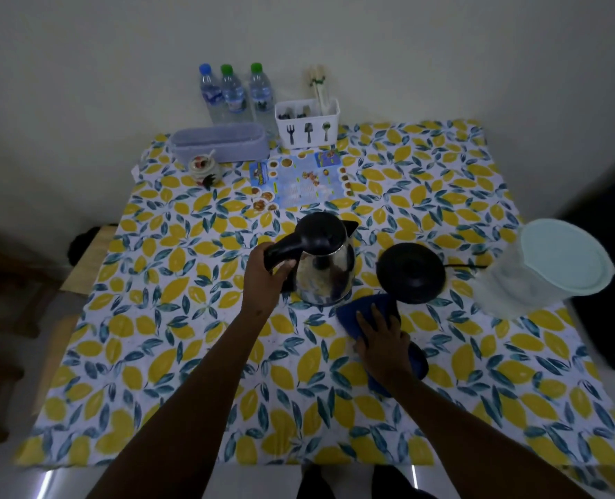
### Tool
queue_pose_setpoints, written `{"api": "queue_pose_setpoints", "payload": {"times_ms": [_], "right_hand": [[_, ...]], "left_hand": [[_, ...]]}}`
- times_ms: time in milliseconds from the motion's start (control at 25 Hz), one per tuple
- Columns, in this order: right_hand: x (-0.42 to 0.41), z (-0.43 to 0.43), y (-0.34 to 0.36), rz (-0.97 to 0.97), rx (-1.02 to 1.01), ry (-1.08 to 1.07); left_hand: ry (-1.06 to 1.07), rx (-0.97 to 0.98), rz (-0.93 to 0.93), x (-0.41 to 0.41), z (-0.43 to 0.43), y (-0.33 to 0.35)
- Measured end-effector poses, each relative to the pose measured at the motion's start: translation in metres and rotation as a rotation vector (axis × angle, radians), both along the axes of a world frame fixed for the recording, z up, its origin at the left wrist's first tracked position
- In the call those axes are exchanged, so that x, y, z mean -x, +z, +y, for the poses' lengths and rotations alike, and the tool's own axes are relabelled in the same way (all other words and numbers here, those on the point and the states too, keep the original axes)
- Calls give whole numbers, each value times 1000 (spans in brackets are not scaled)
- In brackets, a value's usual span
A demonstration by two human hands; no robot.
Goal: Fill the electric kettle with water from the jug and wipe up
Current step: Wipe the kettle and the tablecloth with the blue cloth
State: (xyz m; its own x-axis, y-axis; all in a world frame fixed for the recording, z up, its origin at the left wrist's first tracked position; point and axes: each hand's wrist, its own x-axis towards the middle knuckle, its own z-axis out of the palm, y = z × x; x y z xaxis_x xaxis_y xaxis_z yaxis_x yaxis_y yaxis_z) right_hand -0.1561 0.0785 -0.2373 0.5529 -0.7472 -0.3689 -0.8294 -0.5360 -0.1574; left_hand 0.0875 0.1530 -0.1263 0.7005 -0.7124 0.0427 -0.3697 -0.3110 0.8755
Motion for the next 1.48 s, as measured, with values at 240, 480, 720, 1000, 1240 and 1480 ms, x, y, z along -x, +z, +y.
{"api": "queue_pose_setpoints", "payload": {"times_ms": [240, 480, 720, 1000, 1240, 1480], "right_hand": [[-21, 13, 3, -49, 1, 269], [-30, 16, 5, -70, -41, 353], [-36, 20, 10, -78, -142, 541], [-29, 24, 12, -33, -297, 750], [-16, 26, 15, 18, -429, 856], [-9, 42, 27, -278, -224, 578]], "left_hand": [[-45, -503, 31, 29, 75, -66], [-296, -816, -192, 61, 136, -102], [-357, -884, -205, 78, 153, -109], [-361, -880, -188, 76, 153, -110], [-384, -941, -185, 73, 147, -105], [-394, -903, -190, 89, 140, -102]]}}
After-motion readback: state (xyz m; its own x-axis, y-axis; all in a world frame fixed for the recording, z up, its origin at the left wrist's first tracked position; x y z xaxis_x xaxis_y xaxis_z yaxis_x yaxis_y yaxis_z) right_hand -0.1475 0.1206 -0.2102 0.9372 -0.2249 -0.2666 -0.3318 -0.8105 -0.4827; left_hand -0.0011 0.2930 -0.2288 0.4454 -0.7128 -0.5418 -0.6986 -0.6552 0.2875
